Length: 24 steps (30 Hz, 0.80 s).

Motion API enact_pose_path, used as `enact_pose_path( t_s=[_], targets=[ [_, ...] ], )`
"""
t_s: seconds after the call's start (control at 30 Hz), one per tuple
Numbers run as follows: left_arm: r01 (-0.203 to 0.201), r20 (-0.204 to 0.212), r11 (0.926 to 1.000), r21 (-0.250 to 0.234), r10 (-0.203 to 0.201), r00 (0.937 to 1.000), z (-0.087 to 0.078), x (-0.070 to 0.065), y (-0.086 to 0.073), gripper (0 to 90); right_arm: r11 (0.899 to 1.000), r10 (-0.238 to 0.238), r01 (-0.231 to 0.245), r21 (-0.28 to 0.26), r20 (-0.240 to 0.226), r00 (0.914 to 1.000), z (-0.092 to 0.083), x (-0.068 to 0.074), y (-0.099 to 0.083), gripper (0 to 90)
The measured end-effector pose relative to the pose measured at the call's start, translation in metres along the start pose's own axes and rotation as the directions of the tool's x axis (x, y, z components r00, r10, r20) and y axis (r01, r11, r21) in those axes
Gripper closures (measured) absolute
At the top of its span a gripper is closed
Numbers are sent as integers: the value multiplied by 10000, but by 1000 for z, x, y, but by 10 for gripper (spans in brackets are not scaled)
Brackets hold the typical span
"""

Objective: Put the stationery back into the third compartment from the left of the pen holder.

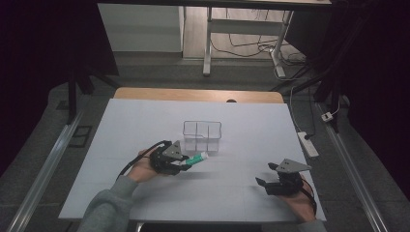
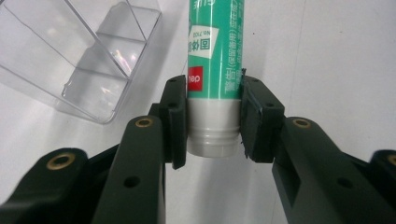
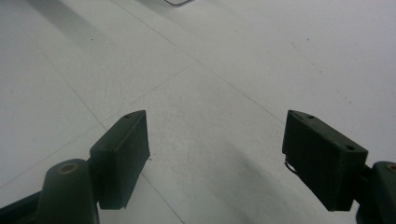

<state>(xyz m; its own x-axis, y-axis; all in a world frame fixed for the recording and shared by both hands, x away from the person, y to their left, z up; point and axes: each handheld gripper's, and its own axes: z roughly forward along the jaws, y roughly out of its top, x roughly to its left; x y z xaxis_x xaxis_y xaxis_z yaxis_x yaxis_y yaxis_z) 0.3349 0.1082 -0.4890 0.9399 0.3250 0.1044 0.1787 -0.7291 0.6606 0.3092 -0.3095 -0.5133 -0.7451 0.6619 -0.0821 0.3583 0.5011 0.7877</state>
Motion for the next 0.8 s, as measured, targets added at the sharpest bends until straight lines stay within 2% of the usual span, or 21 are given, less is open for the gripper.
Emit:
enact_pose_path(
  t_s=[0.3,0.5,0.8],
  targets=[
    [230,-152,9997,4,-230,9996,4,-2,6,647,9999,-139,138,-66,-100,9999,1,4,3,221],
    [172,-164,9998,142,-169,9997,10,-5,11,646,9996,-143,136,-260,-283,9995,1,8,6,220],
    [-35,-487,9995,321,50,9988,20,-11,21,647,9986,-457,444,-301,-449,9979,5,18,17,215]
  ],
)
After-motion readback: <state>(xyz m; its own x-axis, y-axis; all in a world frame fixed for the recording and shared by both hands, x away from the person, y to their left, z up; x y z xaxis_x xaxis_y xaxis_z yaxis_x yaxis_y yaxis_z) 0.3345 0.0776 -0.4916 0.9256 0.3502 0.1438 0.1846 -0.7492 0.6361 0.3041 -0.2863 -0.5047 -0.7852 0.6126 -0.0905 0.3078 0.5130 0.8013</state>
